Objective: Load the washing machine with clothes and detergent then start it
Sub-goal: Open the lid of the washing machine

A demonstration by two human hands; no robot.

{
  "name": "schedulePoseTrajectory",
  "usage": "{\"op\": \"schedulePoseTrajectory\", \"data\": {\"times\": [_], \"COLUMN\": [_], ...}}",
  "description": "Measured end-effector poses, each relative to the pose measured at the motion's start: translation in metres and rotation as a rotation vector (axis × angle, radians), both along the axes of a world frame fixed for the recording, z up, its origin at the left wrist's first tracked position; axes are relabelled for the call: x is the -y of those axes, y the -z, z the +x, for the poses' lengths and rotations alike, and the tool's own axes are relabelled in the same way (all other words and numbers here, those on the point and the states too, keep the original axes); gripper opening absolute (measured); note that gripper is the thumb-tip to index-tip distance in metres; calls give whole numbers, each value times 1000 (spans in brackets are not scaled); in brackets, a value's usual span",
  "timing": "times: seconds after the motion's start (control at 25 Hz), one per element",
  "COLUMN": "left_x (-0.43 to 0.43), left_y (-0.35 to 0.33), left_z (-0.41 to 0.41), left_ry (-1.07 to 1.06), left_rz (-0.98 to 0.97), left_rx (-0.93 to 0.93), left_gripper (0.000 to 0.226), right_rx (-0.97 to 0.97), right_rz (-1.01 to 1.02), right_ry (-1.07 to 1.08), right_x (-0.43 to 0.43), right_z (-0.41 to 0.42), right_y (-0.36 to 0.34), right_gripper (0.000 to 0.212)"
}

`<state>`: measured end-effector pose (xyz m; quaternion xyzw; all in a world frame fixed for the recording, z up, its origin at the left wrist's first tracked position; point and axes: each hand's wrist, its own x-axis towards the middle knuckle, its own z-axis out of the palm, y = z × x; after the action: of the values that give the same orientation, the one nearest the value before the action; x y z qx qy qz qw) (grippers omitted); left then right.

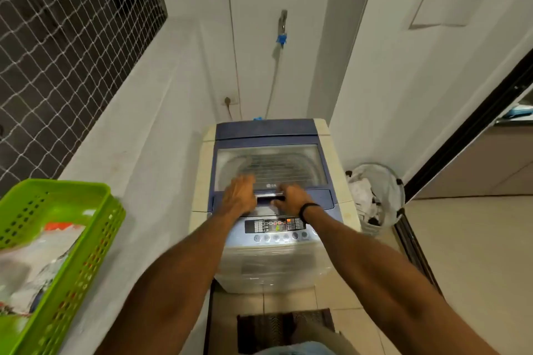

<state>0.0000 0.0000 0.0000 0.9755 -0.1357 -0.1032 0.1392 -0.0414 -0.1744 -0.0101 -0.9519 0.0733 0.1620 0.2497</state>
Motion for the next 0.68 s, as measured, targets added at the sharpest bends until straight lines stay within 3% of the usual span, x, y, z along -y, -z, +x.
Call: {"op": "schedulePoseTrajectory", "data": {"times": [0.2,0.44,0.68], "left_x": [6,10,25], "left_y": [42,52,45], "left_z": [-5,4,0], "left_ry": [53,-23,-53], "left_rz": [42,39,212], "left_rx": [-285,-416,-325], "left_gripper": [37,45,46], "right_rx": [-137,-195,-156], "right_rz": [-169,-145,-203], "right_ry": [-149,-265,-397], "right_x": [14,21,27], "right_z": [6,21,26], "right_y": [40,48,45], "right_gripper": [63,56,55]}}
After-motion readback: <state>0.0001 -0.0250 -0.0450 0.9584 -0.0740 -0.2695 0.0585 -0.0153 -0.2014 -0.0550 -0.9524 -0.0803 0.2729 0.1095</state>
